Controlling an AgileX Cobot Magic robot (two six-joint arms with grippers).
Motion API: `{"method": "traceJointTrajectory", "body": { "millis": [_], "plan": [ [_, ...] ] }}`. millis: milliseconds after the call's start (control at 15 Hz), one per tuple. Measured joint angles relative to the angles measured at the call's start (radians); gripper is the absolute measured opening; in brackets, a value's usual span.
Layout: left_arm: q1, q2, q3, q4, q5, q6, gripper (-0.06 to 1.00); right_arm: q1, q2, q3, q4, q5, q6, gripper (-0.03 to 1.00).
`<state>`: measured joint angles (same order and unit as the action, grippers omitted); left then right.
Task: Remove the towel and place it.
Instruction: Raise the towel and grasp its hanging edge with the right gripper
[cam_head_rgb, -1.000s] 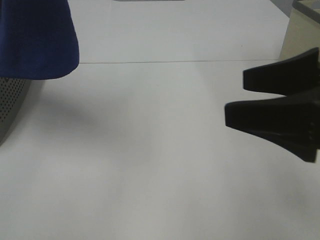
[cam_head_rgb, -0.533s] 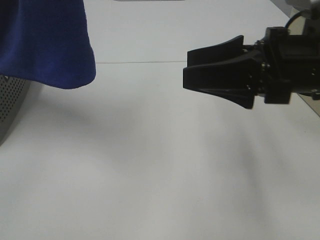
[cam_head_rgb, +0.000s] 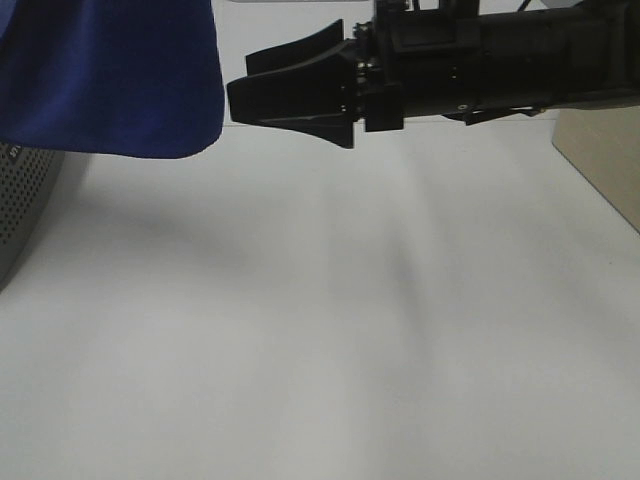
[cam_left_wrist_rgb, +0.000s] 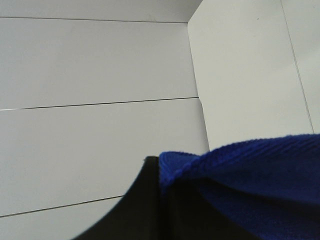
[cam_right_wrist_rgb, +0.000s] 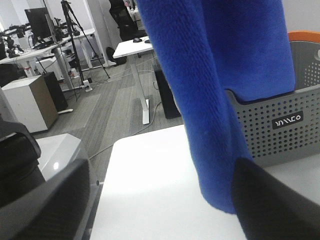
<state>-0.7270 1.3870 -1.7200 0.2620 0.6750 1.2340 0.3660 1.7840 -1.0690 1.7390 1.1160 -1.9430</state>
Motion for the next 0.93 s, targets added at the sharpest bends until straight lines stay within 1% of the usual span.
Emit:
{"method": "traceJointTrajectory", "body": {
  "millis": [133, 333, 533, 667, 800, 933],
  "plan": [
    [0.0, 0.0, 0.0, -0.024, -0.009, 0.0, 0.0, 0.023, 0.037, -0.05, 0.0, -0.023, 0.019, 0.76],
    [0.0, 0.0, 0.0, -0.042, -0.015, 0.0, 0.0, 0.031, 0.11, -0.131, 0.0, -0.01, 0.061, 0.76],
    [0.0, 0.0, 0.0, -0.043, -0.023, 0.0, 0.0, 0.064, 0.148, -0.151, -0.001, -0.008, 0.068, 0.76],
    [0.0, 0.0, 0.0, -0.042, -0.024, 0.0, 0.0, 0.064, 0.149, -0.151, -0.013, -0.007, 0.072, 0.75],
    [0.0, 0.0, 0.0, -0.042, -0.024, 0.0, 0.0, 0.064, 0.149, -0.151, -0.075, 0.004, 0.096, 0.65],
    [0.0, 0.0, 0.0, -0.042, -0.024, 0.0, 0.0, 0.064, 0.149, -0.151, -0.108, 0.022, 0.106, 0.49]
  ]
}}
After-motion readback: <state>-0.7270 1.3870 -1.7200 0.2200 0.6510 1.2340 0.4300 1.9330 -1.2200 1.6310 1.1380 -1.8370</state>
